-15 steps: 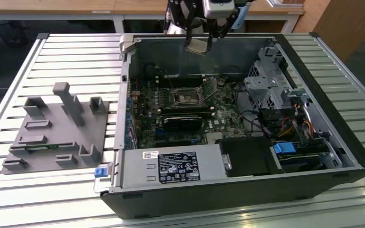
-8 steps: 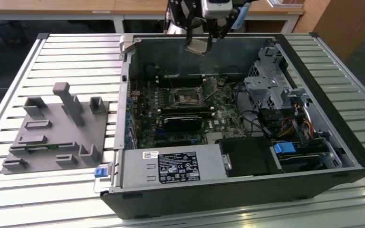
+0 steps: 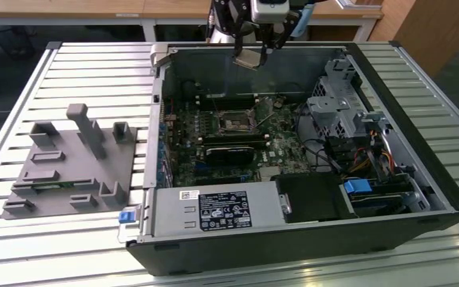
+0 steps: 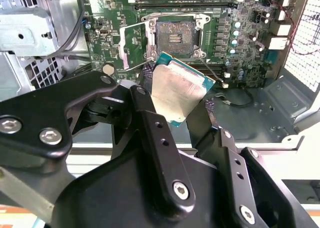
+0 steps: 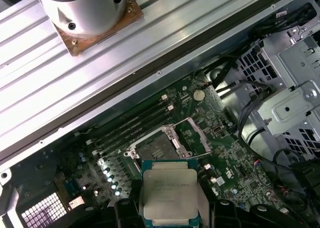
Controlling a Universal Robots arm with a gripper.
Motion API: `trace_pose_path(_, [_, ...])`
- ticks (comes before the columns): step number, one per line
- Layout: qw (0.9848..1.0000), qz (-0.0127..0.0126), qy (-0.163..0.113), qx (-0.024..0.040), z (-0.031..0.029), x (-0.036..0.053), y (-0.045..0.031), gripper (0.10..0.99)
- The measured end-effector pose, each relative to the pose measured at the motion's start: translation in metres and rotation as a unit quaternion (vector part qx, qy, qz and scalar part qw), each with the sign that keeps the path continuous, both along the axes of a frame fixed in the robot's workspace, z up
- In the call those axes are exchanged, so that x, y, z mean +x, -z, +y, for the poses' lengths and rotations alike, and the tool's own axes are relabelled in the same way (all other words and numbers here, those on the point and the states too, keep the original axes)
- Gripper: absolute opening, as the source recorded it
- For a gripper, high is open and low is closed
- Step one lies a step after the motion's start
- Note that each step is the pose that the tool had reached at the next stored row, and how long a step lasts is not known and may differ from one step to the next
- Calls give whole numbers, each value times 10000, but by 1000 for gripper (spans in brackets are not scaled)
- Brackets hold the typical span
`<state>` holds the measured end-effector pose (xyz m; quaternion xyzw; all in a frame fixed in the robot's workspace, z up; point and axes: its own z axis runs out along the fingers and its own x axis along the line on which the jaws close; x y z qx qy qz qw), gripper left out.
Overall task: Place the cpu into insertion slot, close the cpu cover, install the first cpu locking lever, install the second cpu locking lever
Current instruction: 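Place the cpu into insertion slot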
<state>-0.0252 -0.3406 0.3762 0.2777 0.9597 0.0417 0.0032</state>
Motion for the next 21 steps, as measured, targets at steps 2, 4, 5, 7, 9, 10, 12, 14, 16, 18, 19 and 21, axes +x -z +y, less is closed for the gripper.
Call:
trace_pose_path(2, [10000,0,53,0,1,0,1,525])
trace_pose_path(4, [9999,0,107,0,1,0,2,525])
trace_pose_path(5, [9999,0,134,0,2,0,2,525])
trace_pose_path(7, [9998,0,190,0,2,0,3,525])
trace_pose_path(9, [9997,0,247,0,2,0,4,525])
trace_pose_path(10, [9996,0,275,0,2,0,4,525])
trace_pose_path(12, [9995,0,331,0,3,0,5,525])
trace_pose_path(14, [9993,0,386,0,3,0,5,525])
trace_pose_path(16, [9990,0,440,-1,4,0,6,525])
trace_pose_path(18, [9988,0,495,0,5,0,6,525])
trace_pose_path(19, [9986,0,521,-1,5,0,6,525])
trace_pose_path(21, [9984,0,573,0,6,0,7,525])
